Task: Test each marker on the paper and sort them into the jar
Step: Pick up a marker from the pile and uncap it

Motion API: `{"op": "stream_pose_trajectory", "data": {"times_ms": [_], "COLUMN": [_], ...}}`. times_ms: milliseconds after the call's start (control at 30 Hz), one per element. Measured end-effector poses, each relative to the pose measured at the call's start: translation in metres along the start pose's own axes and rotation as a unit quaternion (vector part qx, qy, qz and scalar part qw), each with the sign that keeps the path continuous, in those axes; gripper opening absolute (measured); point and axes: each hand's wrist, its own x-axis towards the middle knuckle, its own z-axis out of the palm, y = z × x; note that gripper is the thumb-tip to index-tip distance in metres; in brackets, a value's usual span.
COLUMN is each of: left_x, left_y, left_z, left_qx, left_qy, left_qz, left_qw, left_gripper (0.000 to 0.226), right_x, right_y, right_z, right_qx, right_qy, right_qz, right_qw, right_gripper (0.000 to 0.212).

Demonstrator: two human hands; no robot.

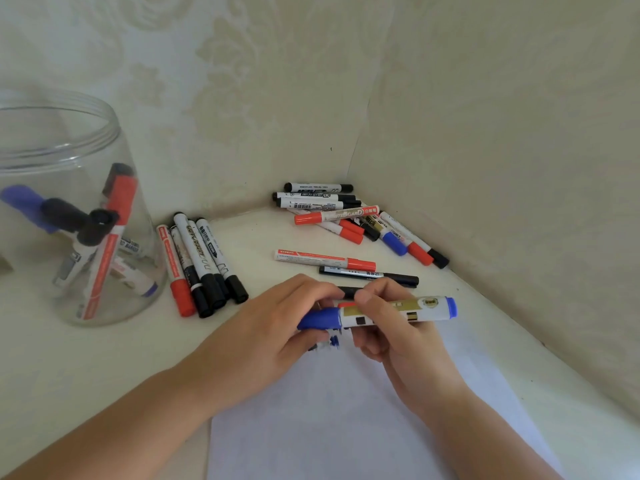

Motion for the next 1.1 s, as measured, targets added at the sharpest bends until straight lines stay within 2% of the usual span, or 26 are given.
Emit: {"op": "stream_pose_trajectory", "data": {"times_ms": [67,200,367,567,700,733,800,933,1033,1100], "left_x": [-0.001,-0.001,0.000,0.006,0.008,0.008,0.006,-0.006,-0.018,-0.026], "left_y": [0.002,0.013,0.023,0.035,0.032,0.030,0.027,0.021,0.022,0.024], "left_z": [-0.001,-0.003,-0.002,-0.007,-0.022,-0.028,-0.045,-0.099,-0.139,-0.159], "left_qx": [0.025,0.164,0.117,0.127,0.054,0.033,0.006,0.008,0.076,0.140], "left_qy": [-0.007,-0.018,-0.002,0.027,0.019,0.043,0.145,0.391,0.500,0.522], "left_qz": [-0.016,0.006,0.017,0.058,0.013,0.000,-0.021,-0.031,-0.014,-0.014], "left_qw": [1.000,0.986,0.993,0.990,0.998,0.999,0.989,0.920,0.863,0.841], "left_gripper": [0.028,0.030,0.032,0.033,0.038,0.031,0.018,0.010,0.011,0.007], "right_x": [0.001,0.001,-0.003,-0.007,-0.005,-0.004,-0.002,0.002,0.009,0.018], "right_y": [-0.002,-0.006,-0.010,-0.019,-0.019,-0.019,-0.022,-0.030,-0.028,-0.026], "right_z": [0.001,0.003,0.008,0.009,0.010,0.009,0.006,-0.001,0.007,0.015], "right_qx": [0.010,0.032,0.072,0.096,0.020,-0.018,-0.079,-0.146,-0.181,-0.227], "right_qy": [-0.002,0.024,0.021,0.000,-0.049,-0.064,-0.065,-0.033,-0.006,0.006], "right_qz": [-0.004,-0.006,-0.039,-0.082,-0.037,-0.023,-0.003,0.026,0.051,0.066], "right_qw": [1.000,0.999,0.996,0.992,0.998,0.997,0.995,0.988,0.982,0.972], "right_gripper": [0.021,0.028,0.030,0.030,0.023,0.030,0.044,0.062,0.057,0.044]}}
